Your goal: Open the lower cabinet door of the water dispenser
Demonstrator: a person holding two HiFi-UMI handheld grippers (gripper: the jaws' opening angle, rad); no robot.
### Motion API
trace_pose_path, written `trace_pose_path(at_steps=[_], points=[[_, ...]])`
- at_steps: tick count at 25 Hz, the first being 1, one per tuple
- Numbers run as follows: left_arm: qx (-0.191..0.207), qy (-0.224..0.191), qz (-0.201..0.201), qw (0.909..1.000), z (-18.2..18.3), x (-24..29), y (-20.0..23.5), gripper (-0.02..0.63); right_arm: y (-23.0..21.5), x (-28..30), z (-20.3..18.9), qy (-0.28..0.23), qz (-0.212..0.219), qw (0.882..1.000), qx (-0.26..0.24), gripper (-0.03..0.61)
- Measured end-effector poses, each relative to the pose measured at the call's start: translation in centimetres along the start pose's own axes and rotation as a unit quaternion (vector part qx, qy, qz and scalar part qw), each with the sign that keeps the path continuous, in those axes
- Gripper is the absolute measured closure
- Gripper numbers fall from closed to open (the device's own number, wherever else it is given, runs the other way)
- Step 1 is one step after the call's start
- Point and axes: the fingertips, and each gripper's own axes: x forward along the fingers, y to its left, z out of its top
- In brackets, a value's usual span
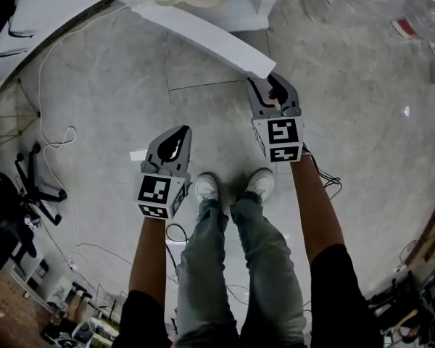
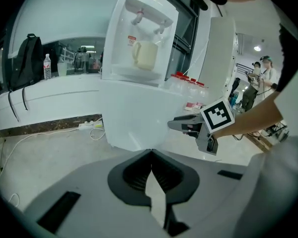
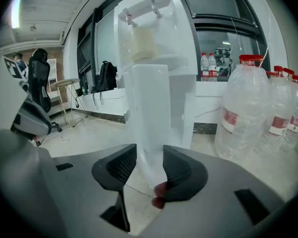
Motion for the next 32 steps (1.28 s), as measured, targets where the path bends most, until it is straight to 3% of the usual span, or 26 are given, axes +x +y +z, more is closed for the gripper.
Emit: trace_pose_path(at_steps=[21,25,32], points=[[0.054,0.005,-0.047,0.9974,-4.6,-6.6,3.9,0.601,10.2,-2.1,-2.4,0.029,-0.034,0.999,0.004,0.420],[0.049,0.003,-0.041,0.9979,-5.3,-7.5,4.2,0.601,12.3,-2.2,-2.8,0.036,-0.025,0.999,-0.011,0.456],[0.046,-0.004,-0.025,0.9986,-7.0,-9.1,3.7,0.601,15.0,-2.3,-3.2,0.032,0.006,0.999,-0.039,0.430]])
